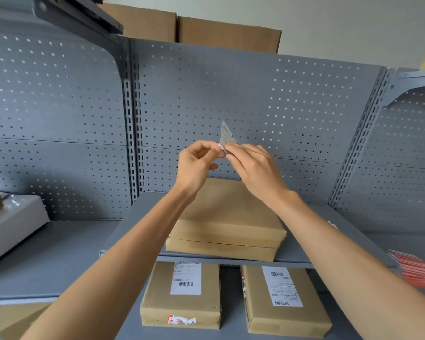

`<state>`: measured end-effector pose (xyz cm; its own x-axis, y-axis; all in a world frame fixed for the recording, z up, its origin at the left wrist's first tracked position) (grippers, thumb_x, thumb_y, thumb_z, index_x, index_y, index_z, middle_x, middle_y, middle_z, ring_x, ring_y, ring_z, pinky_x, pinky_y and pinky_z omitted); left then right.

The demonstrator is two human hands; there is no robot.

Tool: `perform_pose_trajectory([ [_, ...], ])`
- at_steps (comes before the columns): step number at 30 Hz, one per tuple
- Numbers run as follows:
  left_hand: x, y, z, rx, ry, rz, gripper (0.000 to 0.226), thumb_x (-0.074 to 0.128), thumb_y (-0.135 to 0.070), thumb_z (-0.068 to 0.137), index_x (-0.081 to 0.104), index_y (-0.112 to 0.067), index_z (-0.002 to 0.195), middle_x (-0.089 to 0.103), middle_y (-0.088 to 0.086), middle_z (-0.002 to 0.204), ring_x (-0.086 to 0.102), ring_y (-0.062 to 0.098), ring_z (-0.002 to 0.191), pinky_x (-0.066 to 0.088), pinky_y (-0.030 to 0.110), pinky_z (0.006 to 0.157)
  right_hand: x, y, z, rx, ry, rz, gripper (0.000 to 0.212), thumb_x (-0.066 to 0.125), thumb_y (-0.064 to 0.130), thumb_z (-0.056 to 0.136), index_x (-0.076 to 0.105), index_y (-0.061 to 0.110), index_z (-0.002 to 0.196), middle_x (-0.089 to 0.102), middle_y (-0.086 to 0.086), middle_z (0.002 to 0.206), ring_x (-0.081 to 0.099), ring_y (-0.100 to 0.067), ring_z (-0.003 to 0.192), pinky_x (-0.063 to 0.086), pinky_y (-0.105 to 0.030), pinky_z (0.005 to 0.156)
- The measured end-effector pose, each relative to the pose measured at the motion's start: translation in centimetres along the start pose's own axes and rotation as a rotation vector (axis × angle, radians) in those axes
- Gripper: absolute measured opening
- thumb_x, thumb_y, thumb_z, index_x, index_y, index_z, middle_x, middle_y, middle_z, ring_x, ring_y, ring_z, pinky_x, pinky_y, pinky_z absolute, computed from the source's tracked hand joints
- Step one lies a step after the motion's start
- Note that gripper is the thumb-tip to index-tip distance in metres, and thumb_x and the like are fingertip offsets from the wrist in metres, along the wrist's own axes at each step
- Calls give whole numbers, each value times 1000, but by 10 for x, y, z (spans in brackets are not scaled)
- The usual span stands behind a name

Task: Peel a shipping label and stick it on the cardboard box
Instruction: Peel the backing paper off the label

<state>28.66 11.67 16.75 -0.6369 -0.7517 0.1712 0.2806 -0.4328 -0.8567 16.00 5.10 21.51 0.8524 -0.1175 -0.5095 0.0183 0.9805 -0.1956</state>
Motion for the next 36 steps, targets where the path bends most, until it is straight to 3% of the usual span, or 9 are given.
perform_pose_trajectory([
  [5, 5, 4, 0, 59, -6, 79, 10, 67, -15, 98, 72, -13, 89, 80, 1, 92, 76, 15, 95, 59, 38, 85, 6, -24, 4, 311, 13, 324, 19, 61, 29, 98, 68, 15, 108, 75, 0, 99, 69, -21, 94, 56, -44, 80],
  [8, 7, 5, 2, 91, -11, 129, 10, 70, -19, 97, 74, -13, 90, 80, -3, 92, 76, 14, 95, 61, 34, 86, 7, -32, 10, 395, -12, 410, 16, 67, 22, 94, 72, 9, 102, 78, 1, 97, 71, -15, 94, 57, -45, 82],
  [13, 5, 3, 5, 103, -25, 138, 9, 70, -15, 96, 75, -12, 89, 80, -12, 86, 75, 3, 90, 57, 19, 80, 18, -35, 9, 425, 30, 464, 18, 70, 29, 91, 72, 12, 98, 76, -8, 89, 68, -39, 81, 57, -51, 72],
  [18, 0, 7, 7, 120, -27, 224, 11, 73, -20, 95, 77, -9, 94, 81, -4, 90, 76, 7, 90, 57, 23, 85, 28, -40, 5, 471, 44, 523, 17, 70, 25, 92, 78, 15, 103, 78, 1, 95, 71, -29, 81, 57, -46, 75],
  [22, -2, 9, 9, 108, -39, 249, 9, 72, -18, 95, 77, -13, 90, 81, -5, 94, 75, 6, 87, 58, 24, 84, 24, -40, 7, 478, 25, 500, 15, 68, 18, 94, 80, 14, 101, 79, 4, 98, 70, -6, 84, 56, -30, 79],
  [31, -10, 13, 12, 69, -78, 296, 11, 68, -14, 94, 74, -8, 87, 80, -4, 104, 73, 0, 90, 54, 17, 78, 21, -57, 3, 586, -9, 385, 15, 60, 16, 92, 70, 13, 82, 73, 4, 77, 67, -18, 73, 56, -41, 68],
  [34, -15, 17, 15, 45, -102, 313, 11, 67, -17, 92, 74, -13, 84, 80, -3, 104, 74, 5, 95, 59, 32, 85, 18, -66, 1, 622, -17, 354, 15, 59, 16, 91, 69, 14, 81, 72, 4, 76, 67, -19, 72, 56, -40, 67],
  [36, -16, 17, 17, 38, -110, 340, 12, 67, -18, 92, 74, -13, 84, 80, -2, 99, 73, 3, 89, 59, 39, 80, 13, -73, 2, 650, -38, 329, 15, 58, 18, 91, 69, 15, 80, 72, 5, 75, 67, -20, 73, 56, -40, 67],
])
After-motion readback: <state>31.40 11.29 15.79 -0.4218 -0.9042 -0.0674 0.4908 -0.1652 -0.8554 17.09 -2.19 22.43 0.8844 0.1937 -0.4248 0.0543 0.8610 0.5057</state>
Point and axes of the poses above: each hand's wrist, its own z-axis towards the middle knuckle, its own x-axis out of the palm, y = z × x, the point moved 10 cm from there along z, towards the middle knuckle
